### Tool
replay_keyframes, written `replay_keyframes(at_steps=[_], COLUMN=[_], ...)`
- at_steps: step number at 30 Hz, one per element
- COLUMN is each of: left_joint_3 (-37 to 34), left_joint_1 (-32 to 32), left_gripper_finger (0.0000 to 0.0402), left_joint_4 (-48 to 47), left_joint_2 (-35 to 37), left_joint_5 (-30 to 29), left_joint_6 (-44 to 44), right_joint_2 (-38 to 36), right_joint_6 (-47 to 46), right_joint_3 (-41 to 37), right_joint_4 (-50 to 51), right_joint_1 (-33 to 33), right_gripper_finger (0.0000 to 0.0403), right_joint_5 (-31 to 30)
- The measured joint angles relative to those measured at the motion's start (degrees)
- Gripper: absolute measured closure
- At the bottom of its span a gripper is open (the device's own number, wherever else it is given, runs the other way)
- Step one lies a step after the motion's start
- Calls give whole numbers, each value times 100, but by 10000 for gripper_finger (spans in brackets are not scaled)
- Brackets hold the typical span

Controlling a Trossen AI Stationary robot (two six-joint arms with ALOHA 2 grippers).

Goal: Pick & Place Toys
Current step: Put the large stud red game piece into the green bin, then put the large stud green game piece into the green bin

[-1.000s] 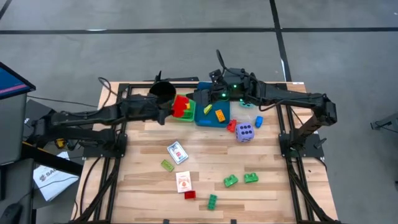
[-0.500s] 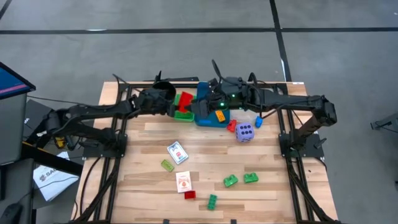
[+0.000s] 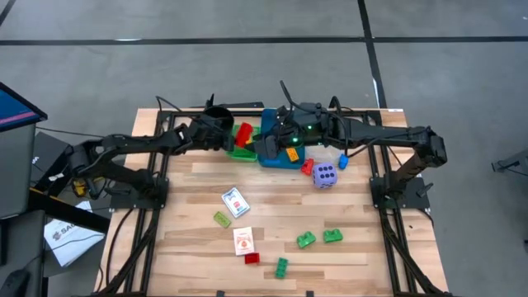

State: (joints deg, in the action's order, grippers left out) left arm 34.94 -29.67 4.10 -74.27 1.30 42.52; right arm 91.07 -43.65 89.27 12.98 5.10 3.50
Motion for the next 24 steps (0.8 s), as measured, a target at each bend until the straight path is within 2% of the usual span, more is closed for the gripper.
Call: replay_keyframes(at_steps=[5,14,19,24], left_joint_3=[0,0,0,2], left_joint_1=[11,46,262,633], left_gripper_finger=[349,275,245,233], left_joint_4=[3,216,595,671], left_joint_2=[-174,-172,212,1009], left_joint_5=[-4,43,134,289], left_joint_6=[162,494,429,146], right_joint_2=[0,0,0,-5], right_joint_6=[77,168,348,685], right_joint_3=[0,0,0,0], right_joint_4=[216,531,536,567], right_joint_1=[-28,-103,-229,-386], right_gripper_finger=[26,26,26,27], right_joint_5=[140,256,263,288])
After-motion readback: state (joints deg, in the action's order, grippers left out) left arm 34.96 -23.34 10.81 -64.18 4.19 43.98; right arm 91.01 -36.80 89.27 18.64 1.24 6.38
